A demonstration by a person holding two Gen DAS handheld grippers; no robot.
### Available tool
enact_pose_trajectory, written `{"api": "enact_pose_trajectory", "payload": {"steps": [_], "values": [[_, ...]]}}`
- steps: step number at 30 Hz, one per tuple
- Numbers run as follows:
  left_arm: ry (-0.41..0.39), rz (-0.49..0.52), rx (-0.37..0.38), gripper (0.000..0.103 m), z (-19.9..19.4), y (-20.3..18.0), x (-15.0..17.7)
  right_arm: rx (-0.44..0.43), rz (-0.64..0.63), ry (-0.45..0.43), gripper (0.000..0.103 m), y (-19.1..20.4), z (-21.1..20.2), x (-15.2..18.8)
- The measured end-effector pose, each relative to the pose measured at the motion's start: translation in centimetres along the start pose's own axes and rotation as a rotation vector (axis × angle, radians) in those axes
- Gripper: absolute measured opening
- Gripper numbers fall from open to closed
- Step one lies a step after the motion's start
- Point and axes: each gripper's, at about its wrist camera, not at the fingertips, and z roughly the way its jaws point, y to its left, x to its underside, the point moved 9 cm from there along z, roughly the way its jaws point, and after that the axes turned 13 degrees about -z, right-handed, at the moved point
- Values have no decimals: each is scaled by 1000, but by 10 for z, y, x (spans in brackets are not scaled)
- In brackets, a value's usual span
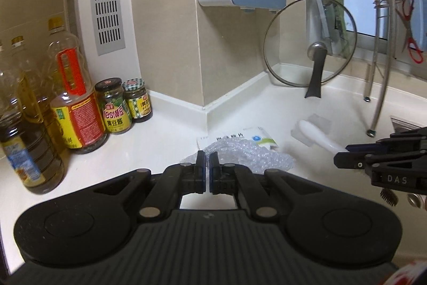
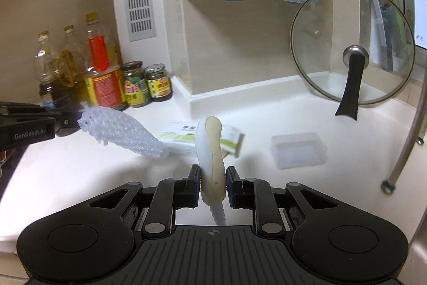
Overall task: Collect trash
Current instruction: 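Carry the bubble wrap and toothbrush with both tools down over the wastebasket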
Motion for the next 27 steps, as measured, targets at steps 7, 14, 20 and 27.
{"api": "enact_pose_trajectory", "payload": {"steps": [7,14,20,27], "values": [[6,18,49,2,-49,13,22,15,39,8,21,47,-32,16],[37,33,96,2,-91,24,49,13,99,39,21,91,-62,37],[71,26,119,2,-113,29,73,-10,128,72,21,120,-78,55],[112,19,114,2,-125,29,99,-39,138,110,21,140,-85,77]]}}
